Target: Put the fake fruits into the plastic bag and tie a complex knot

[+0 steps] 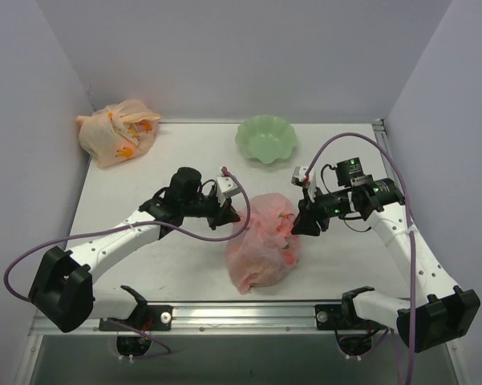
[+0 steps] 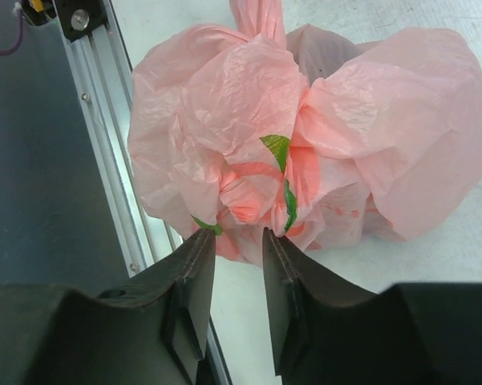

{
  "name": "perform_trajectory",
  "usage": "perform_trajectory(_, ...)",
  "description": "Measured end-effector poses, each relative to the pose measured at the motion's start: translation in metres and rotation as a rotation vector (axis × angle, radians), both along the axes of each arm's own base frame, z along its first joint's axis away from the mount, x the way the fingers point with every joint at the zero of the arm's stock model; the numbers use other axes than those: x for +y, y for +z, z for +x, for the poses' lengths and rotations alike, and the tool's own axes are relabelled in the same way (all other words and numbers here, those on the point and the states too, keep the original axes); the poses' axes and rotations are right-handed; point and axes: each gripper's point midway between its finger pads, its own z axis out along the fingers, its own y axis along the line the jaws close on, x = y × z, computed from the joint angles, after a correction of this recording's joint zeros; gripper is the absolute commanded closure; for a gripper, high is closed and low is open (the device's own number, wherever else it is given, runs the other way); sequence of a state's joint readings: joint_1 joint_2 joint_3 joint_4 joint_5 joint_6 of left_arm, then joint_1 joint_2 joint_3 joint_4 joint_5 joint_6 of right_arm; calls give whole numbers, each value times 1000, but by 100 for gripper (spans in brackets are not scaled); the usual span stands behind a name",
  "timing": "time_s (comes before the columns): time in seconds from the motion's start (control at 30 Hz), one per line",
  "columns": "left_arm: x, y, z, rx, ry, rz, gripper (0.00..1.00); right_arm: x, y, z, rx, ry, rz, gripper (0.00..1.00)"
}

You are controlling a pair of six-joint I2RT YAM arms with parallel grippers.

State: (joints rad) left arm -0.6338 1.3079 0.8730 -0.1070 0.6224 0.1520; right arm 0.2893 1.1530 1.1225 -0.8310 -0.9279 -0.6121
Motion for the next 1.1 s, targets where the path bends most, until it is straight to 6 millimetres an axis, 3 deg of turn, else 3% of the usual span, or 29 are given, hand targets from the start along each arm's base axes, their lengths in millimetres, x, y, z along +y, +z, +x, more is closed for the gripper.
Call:
perform_trajectory(0.33,-4,0,-6,15,-21,-8,100,-9,-6,0,-139,79,-43,78)
perform_trajectory(0.47,-5,-1,-7,17,-23,-7,100,-13,-17,-4,-181,116,-58,66)
perform_trajectory(0.83,-7,-2,-8,22,-32,-7,100,-9,-42,-1,-300,184,-65,64)
perform_trajectory(1.1,-7,-2,-8,22,-33,-8,100,-5,-45,6,-432,225,-54,63)
